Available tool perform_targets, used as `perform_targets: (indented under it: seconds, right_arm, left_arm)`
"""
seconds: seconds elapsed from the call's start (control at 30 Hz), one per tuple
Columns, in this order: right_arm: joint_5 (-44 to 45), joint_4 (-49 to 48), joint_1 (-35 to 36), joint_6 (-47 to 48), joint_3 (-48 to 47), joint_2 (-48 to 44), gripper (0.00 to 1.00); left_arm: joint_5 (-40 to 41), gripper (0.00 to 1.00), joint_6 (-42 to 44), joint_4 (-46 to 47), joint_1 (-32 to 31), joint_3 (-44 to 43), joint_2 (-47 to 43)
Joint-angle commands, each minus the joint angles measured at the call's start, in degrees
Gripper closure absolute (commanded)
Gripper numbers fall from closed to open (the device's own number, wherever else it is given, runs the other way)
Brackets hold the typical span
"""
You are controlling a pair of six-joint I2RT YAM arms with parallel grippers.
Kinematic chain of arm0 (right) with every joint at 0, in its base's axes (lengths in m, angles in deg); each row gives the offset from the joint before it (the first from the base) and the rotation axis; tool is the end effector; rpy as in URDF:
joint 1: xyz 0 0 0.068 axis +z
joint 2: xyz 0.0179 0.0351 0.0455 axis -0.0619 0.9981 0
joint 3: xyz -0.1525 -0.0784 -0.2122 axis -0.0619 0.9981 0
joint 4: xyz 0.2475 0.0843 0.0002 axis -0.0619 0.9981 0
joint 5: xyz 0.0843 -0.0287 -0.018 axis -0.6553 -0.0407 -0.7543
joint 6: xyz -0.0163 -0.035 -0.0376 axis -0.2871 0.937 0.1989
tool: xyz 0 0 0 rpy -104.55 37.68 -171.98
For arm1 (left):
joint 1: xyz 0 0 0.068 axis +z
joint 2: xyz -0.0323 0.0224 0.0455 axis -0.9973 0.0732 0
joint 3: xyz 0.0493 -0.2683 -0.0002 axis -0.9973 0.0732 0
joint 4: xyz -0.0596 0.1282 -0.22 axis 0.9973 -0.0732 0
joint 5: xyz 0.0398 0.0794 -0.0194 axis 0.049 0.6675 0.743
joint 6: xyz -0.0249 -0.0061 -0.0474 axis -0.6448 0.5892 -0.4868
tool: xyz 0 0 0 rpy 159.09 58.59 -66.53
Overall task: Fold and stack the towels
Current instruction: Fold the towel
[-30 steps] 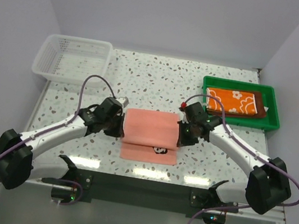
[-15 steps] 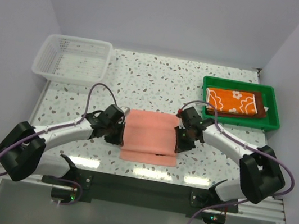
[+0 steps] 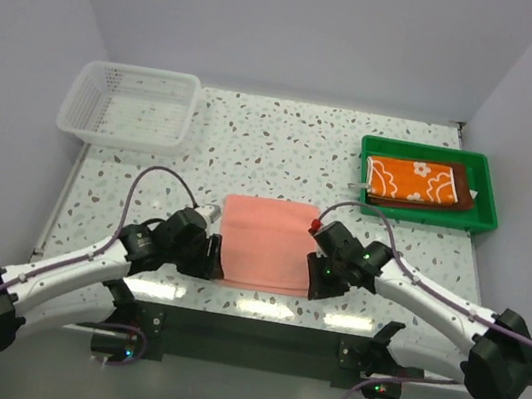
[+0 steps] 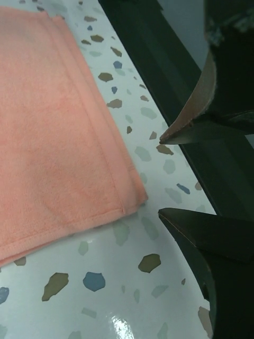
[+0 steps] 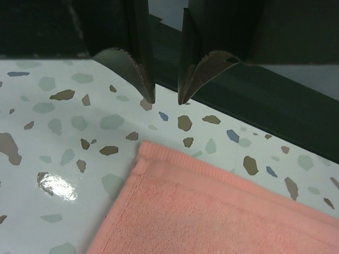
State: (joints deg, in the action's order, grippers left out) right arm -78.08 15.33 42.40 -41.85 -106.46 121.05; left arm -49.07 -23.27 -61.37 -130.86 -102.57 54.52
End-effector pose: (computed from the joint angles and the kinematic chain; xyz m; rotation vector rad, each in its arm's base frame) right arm 0.1359 0.1456 0.1908 -0.4253 2.8809 0.4153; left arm 0.1211 -0.1264 0.1832 0.0974 2.6907 -0.6795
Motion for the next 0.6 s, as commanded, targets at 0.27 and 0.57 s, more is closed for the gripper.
perform_targets:
  seconds: [0.27, 0.57]
  right_arm:
    - [9.0, -4.2, 0.6, 0.1, -8.6, 4.1, 0.72]
    - [6.4, -10.1, 0.7, 1.1, -6.5, 13.8, 0.74]
  left_arm:
    - [9.3, 0.53, -3.1, 1.8, -0.6, -9.9, 8.2]
    - [8.5, 0.62, 0.1, 3.5, -1.2, -12.2, 22.3]
